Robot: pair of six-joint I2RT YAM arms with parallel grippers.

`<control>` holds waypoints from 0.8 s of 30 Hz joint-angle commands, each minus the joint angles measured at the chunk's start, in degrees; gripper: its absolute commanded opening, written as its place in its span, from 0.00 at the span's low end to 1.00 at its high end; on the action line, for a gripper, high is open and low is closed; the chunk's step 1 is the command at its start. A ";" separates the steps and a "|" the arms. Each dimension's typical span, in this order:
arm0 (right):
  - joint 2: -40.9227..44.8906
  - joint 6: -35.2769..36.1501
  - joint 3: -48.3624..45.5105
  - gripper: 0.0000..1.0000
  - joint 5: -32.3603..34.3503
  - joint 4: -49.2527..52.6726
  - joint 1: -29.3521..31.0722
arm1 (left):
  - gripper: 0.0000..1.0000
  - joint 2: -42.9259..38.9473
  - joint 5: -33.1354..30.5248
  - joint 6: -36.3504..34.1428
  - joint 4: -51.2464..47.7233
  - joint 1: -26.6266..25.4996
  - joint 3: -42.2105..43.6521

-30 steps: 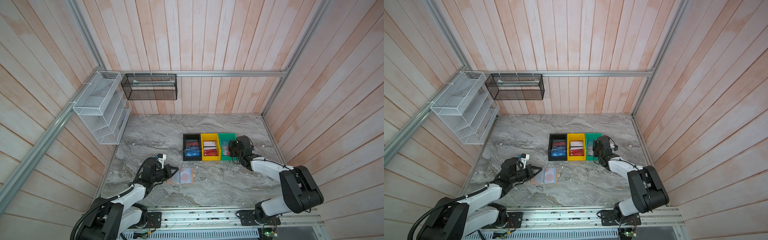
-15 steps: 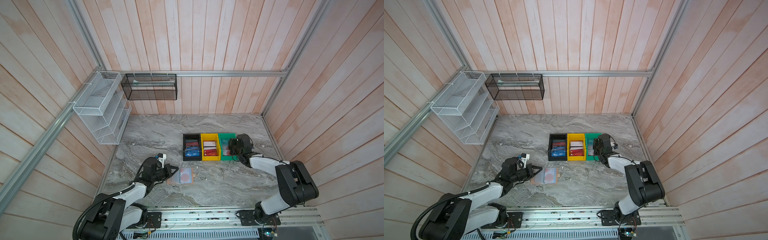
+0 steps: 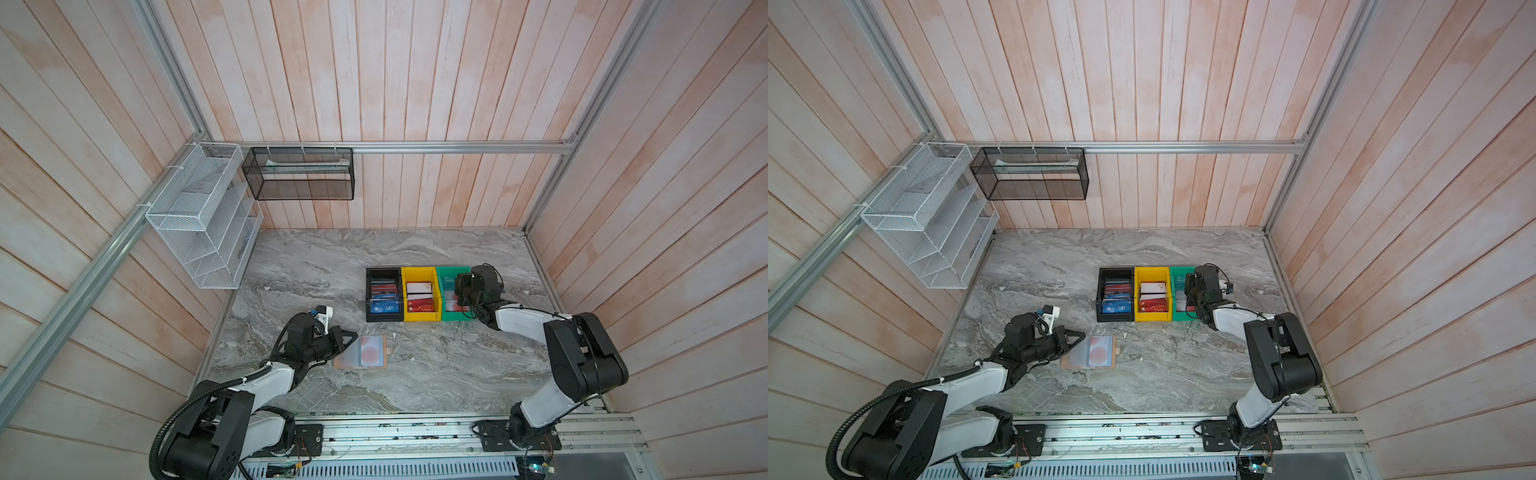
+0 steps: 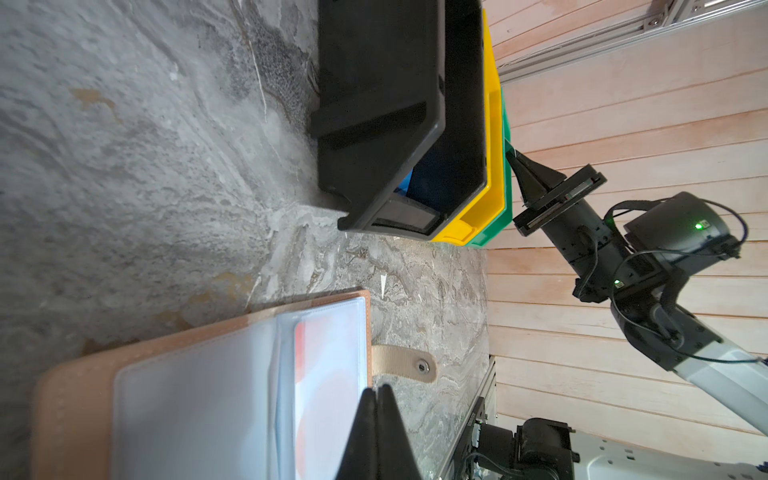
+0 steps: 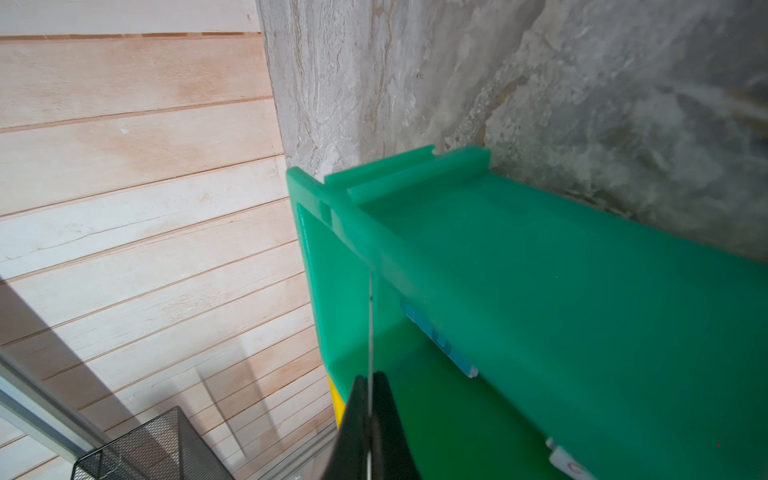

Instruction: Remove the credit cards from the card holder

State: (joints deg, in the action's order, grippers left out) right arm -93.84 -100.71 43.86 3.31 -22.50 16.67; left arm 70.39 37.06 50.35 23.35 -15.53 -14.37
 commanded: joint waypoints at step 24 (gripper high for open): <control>-5.80 1.83 4.39 0.00 -1.94 -2.43 -0.93 | 0.02 1.86 1.17 -1.48 1.96 1.20 -1.28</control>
State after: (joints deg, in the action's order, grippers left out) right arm -98.61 -99.85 46.70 1.78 -23.83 16.16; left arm 71.85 37.26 50.15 24.03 -14.63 -14.46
